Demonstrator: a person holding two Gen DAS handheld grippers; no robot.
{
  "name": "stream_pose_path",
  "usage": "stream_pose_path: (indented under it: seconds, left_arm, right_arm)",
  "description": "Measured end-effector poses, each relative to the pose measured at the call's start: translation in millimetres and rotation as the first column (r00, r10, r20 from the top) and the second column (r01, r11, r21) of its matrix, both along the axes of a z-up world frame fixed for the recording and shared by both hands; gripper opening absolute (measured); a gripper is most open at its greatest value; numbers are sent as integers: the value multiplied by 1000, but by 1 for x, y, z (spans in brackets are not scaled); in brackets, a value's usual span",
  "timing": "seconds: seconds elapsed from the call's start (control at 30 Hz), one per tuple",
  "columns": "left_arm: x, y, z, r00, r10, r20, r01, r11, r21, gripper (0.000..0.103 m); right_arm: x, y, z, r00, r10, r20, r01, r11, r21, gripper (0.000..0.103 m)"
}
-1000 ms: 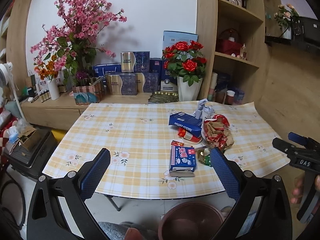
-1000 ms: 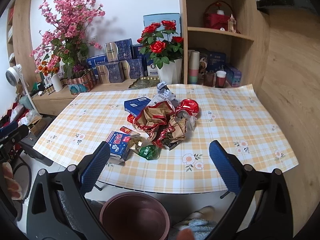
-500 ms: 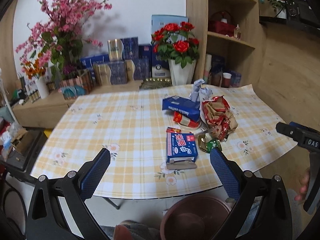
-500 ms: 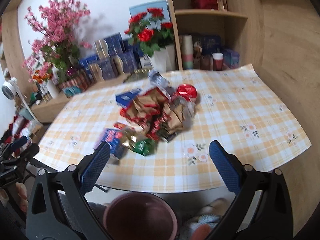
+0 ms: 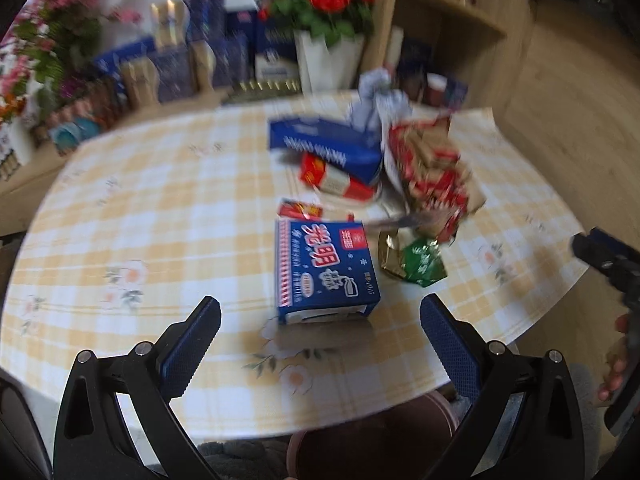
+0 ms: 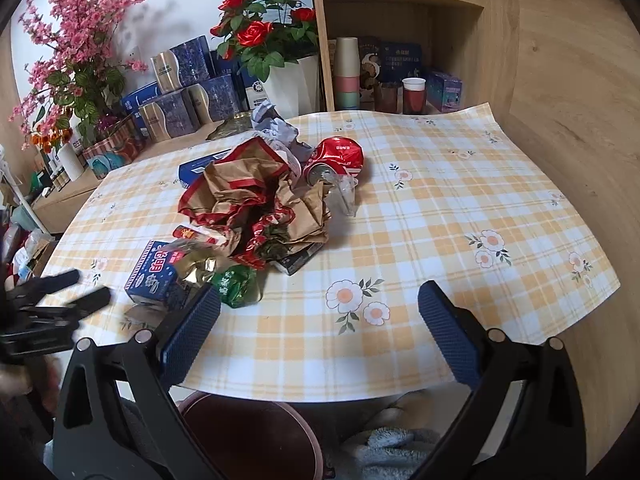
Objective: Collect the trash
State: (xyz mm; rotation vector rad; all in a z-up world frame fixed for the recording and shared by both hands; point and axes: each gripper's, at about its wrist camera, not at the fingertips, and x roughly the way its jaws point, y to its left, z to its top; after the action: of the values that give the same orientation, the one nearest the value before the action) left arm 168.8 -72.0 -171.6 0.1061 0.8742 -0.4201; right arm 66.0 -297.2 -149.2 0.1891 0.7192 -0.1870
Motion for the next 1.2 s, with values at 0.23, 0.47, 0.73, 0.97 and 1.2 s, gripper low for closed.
stream_pose_path:
  seconds: [0.23,0.47,0.73,0.97,1.2]
  left_arm:
    - [36,-35,-41,999,-24,-48,31,990,141,98]
    - [51,-41,-57,998,-13,-67,24,985,172,98]
    - [59,-17,-60,991,21,-129,-14,998,56,76]
    - [48,15,-39,991,91,-95,-94,995,-32,76]
    - [30,35,-27,991,114,-72,-119,990,-71,76]
  right_arm:
    - [6,-18,-12,1000,-21,-12,21,1000,18,97]
    - [9,-25,-16,1000,-15,-2,15,1000,4,97]
    - [41,-4,-11,991,134,26,-130,986,-105,97]
    - [96,39,-26,933,359,-31,-350,880,-320,97]
    - [134,43,-25,891,450,-64,-447,844,-297,97]
